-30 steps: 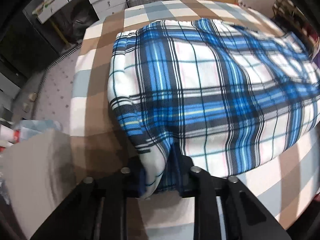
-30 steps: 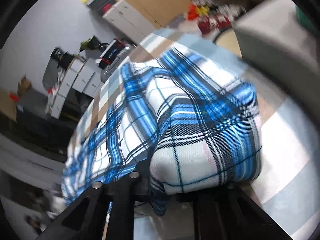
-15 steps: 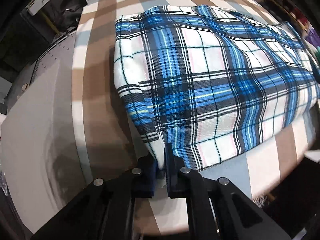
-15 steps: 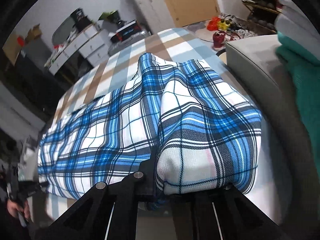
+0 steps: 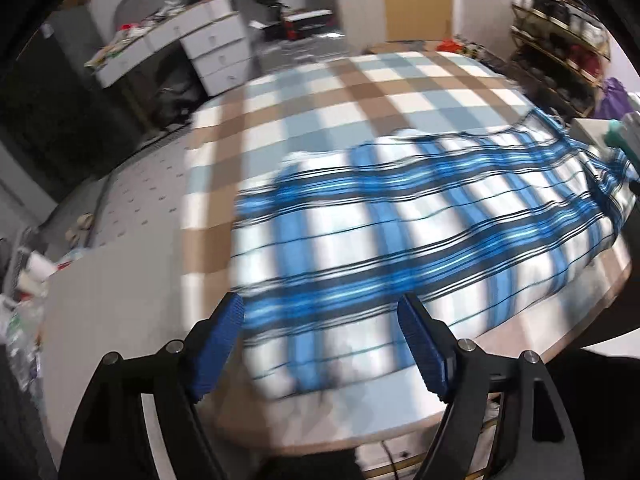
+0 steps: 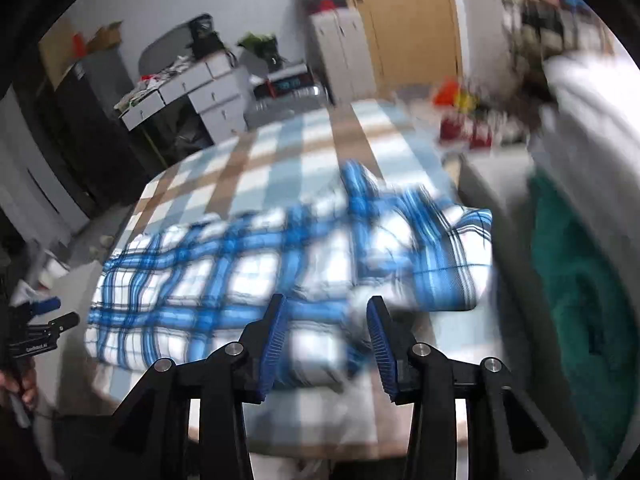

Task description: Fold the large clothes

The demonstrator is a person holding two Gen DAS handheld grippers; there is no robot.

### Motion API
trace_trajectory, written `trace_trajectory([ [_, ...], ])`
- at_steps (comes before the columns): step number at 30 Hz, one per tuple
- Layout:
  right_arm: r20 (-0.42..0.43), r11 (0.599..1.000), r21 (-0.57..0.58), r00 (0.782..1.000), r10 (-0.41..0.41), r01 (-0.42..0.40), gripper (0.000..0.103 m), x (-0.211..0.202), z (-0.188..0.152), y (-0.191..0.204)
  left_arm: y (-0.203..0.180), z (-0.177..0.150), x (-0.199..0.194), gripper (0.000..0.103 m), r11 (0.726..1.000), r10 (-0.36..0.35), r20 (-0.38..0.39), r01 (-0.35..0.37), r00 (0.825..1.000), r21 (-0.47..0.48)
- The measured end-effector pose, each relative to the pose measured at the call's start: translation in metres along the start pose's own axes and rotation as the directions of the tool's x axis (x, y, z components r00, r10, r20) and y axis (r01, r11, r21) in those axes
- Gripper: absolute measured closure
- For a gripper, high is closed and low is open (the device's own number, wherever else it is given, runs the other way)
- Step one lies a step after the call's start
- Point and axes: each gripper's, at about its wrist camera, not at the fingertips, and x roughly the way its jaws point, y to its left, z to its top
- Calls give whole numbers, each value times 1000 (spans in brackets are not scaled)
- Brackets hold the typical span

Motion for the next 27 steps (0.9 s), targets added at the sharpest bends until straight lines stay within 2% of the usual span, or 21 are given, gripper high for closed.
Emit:
trace_trajectory([
  [3,118,998,43,992,-48,43,43,-20,5,16,-35,11,25,27,998,-65,-41,65,997,3],
  [4,147,998,59,989,-30,21,39,-24,5,19,-38,14,34,27,996,-90,-49,90,995,-4],
  [5,156,998,49,987,28,-36,36,-23,6,27,-46,15,40,27,993,-122,-59,122,991,-9],
  [7,76,996,-25,993,90,-88,33,-6,5,47,-58,14,44,27,988,-154,-93,155,984,2],
  [8,4,991,-91,995,103,-102,33,12,2,65,-65,14,57,27,988,-147,-113,150,983,23],
  [10,-73,978,-181,993,92,-104,36,41,-8,88,-69,7,70,25,993,-105,-136,111,985,39],
  [13,-215,956,-270,975,56,-115,39,89,-28,110,-59,3,70,7,994,-89,-98,94,991,50],
  [15,-299,946,-303,954,17,-112,40,120,-42,116,-52,4,74,4,992,-118,-113,123,987,37],
  [16,-317,947,-303,948,3,-104,40,133,-50,114,-48,6,76,4,990,-138,-124,142,983,23],
  [18,-283,940,-329,959,-7,-90,37,137,-57,114,-42,8,76,4,989,-145,-125,147,982,12],
  [20,-327,934,-347,944,-34,-86,39,140,-49,118,-38,11,69,6,993,-113,-111,116,987,17],
  [21,-365,934,-338,931,-20,-112,43,141,-39,119,-34,15,63,6,994,-103,-82,105,991,21],
  [22,-371,934,-331,929,6,-138,46,141,-27,119,-29,17,57,6,995,-95,-44,96,995,19],
  [24,-332,931,-341,943,11,-131,47,141,-1,127,-14,24,50,6,999,-32,23,33,999,-15],
  [25,-327,932,-338,945,15,-131,46,146,13,133,-8,27,50,6,999,-14,31,15,999,-35],
  [27,-372,937,-301,927,56,-177,47,172,34,143,6,32,61,6,997,17,12,-16,1000,-81],
])
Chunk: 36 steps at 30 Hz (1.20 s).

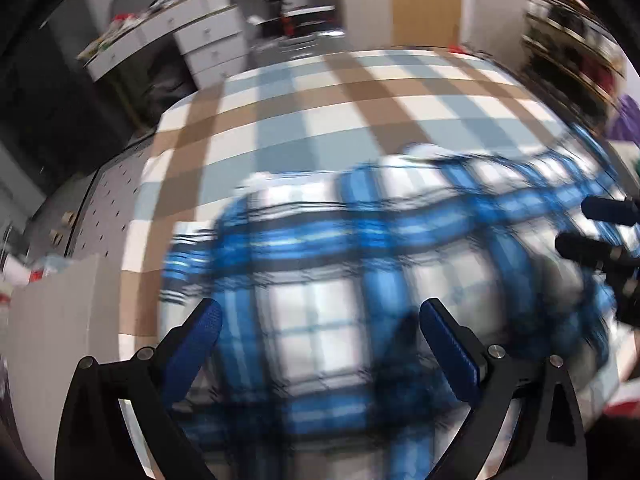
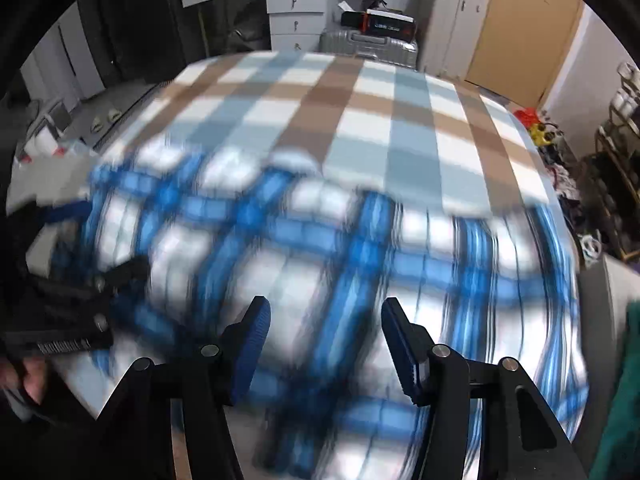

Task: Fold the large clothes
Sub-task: 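Smooth the folded shirt bundle with both grippers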

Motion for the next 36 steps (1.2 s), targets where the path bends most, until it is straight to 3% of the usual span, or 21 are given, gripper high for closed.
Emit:
trace_trajectory([
  [2,-60,999,38,998,18,-16,49,26,21,3,9,0,14,6,1000,16,-36,-17,999,-23],
  [5,-142,999,20,989,-43,46,53,70,29,13,19,-2,29,4,997,-50,-71,45,996,-63],
  [6,-100,995,-32,990,-94,92,53,72,30,20,23,-2,31,4,995,-71,-83,64,994,-80],
  [8,-127,988,-92,982,-137,126,53,74,38,30,29,-4,33,4,988,-102,-110,88,989,-124],
  [10,-176,992,-67,977,-119,109,61,73,48,26,30,-3,35,4,983,-123,-130,103,984,-153],
  [11,-161,995,-45,982,-100,94,66,66,54,23,30,-2,36,4,982,-127,-134,105,983,-158],
  [14,-96,998,-18,993,-69,68,66,51,60,22,29,-3,35,4,983,-120,-129,100,984,-153],
  [17,-195,990,-76,972,-128,115,67,85,42,26,30,-3,36,4,983,-119,-129,99,985,-153],
  [18,-125,992,-69,985,-118,110,64,76,39,24,31,-3,36,4,983,-119,-128,98,985,-156],
  [19,-145,994,-55,984,-101,94,64,78,42,21,31,-3,37,4,983,-116,-130,96,985,-155],
  [21,-121,998,56,992,32,-26,64,60,39,1,32,-4,34,4,986,-105,-126,87,986,-146],
  [23,-53,989,125,994,92,-85,67,37,33,-18,32,-3,33,4,988,-84,-123,67,989,-137],
  [25,16,991,132,999,29,-31,65,0,22,-45,29,-5,28,4,993,-46,-112,33,993,-117],
  [27,57,989,125,995,-86,78,65,-26,11,-69,25,-6,23,4,997,-11,-91,4,996,-82],
  [29,39,972,131,979,-201,194,64,-33,4,-96,19,-8,24,4,999,21,-87,-25,996,-41],
  [31,-31,960,159,973,-228,230,64,-22,-5,-121,20,-8,26,4,999,27,-90,-31,996,-39],
  [34,-154,956,213,973,-171,201,67,17,-22,-144,27,-7,30,4,997,-6,-106,-2,994,-78],
  [36,-118,958,181,972,-204,223,66,21,-23,-137,32,-7,31,4,995,-31,-110,20,993,-100],
])
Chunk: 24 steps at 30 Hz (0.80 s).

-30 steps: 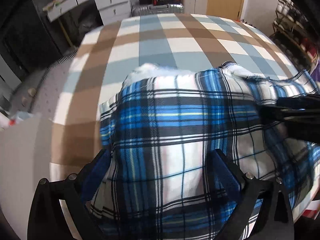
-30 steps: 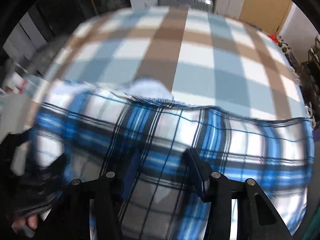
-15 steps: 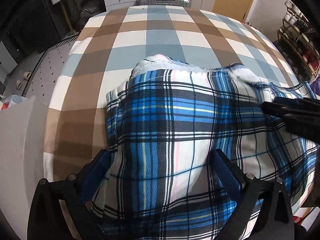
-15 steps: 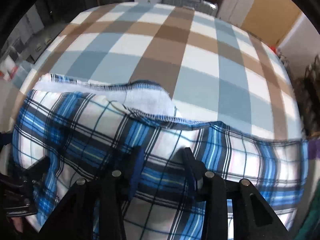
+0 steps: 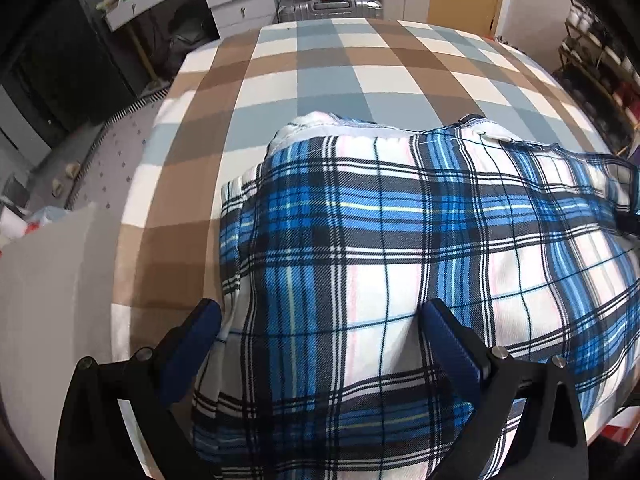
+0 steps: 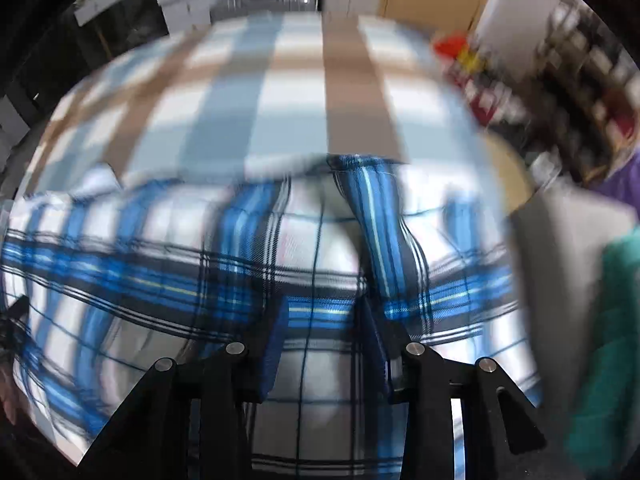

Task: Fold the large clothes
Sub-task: 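Smooth the folded shirt bundle with both grippers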

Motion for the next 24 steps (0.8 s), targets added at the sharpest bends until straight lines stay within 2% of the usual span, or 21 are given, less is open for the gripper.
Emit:
trace_trajectory([
  [3,11,1000,-15,1000,-23,23,66,-12,3,5,2,-2,-1,4,1000,3,5,-3,1000,-7],
  [5,68,1000,-18,998,3,-1,67,-32,-4,3,1,-3,-4,4,1000,20,11,-20,1000,-2],
  [8,126,994,-52,987,101,-95,66,-72,-25,10,-3,-4,-20,5,999,40,61,-41,997,8],
  [10,143,984,-107,977,158,-143,66,-87,-43,22,-7,-6,-37,5,1000,-23,113,21,993,14],
  [11,137,981,-127,977,162,-145,66,-88,-49,27,-11,-8,-50,5,993,-114,147,113,983,15],
  [12,118,979,-156,981,151,-132,66,-87,-59,39,-13,-10,-59,5,972,-232,169,233,958,16],
  [13,101,978,-169,984,145,-126,66,-80,-66,47,-18,-13,-68,5,929,-365,189,370,911,9],
  [14,74,977,-180,989,129,-114,66,-68,-72,53,-27,-15,-74,5,892,-445,201,452,873,9],
  [15,47,979,-186,995,91,-81,66,-51,-76,58,-41,-16,-74,5,900,-432,191,436,882,22],
  [16,27,982,-179,997,71,-65,66,-34,-80,60,-53,-16,-72,5,918,-396,177,395,901,44],
  [17,98,984,-167,992,82,-65,66,-28,-82,57,-73,-18,-64,5,935,-353,148,342,924,92],
  [18,117,984,-165,990,80,-61,65,-25,-83,56,-90,-19,-54,5,946,-308,104,292,946,142],
  [20,138,990,-99,984,115,-102,64,-27,-84,50,-112,-24,-32,5,966,-166,55,151,985,211],
  [21,159,987,-39,974,160,-156,64,-34,-87,40,-120,-27,-22,5,968,-95,41,83,995,239],
  [24,253,965,97,943,214,-245,64,-64,-102,11,-123,-26,-11,3,969,-54,40,43,998,242],
])
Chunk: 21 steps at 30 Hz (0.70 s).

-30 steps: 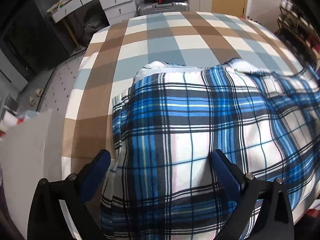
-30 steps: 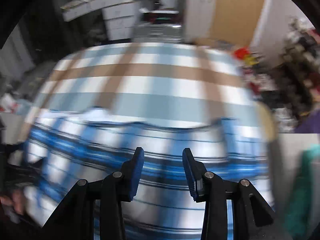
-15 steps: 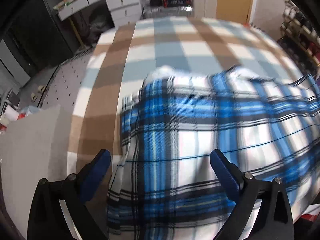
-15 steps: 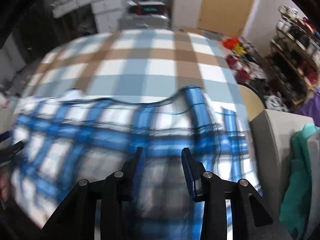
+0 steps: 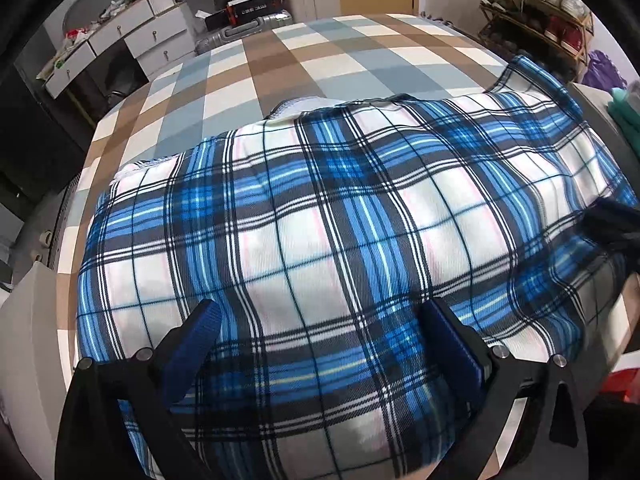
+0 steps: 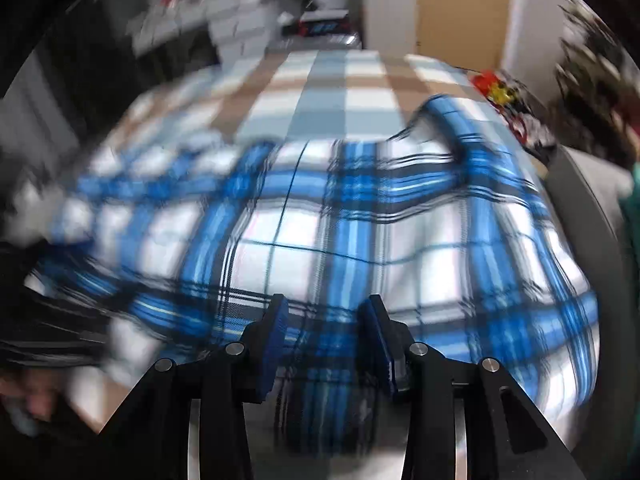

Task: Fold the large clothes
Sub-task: 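Grasp the plaid shirt edge with the right gripper and lift it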

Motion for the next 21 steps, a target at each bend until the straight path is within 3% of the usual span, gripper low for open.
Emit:
trace_trajectory([
  [2,61,993,108,998,35,-41,63,-29,-6,-19,-1,1,2,0,1000,19,-2,-19,1000,5],
  [4,108,970,228,992,61,-84,43,-55,-18,-42,-4,1,1,0,999,33,2,-33,999,10],
  [6,139,931,331,984,111,-152,36,-72,-34,-63,-1,-1,1,0,1000,30,2,-30,1000,2],
  [11,108,822,533,980,167,-199,33,-61,-54,-105,3,-2,-7,3,999,3,-7,-3,1000,-46],
  [13,78,769,598,971,227,-228,33,-45,-57,-118,1,0,-18,3,995,-73,42,76,996,-63],
  [15,55,722,655,967,251,-224,33,-32,-62,-126,-7,4,-35,3,968,-220,96,229,971,-98],
  [18,88,682,696,969,231,-226,33,-25,-65,-137,-36,13,-50,3,934,-338,143,350,930,-69],
  [21,103,660,711,965,241,-241,29,-20,-63,-139,-80,22,-36,3,967,-255,105,254,961,27],
])
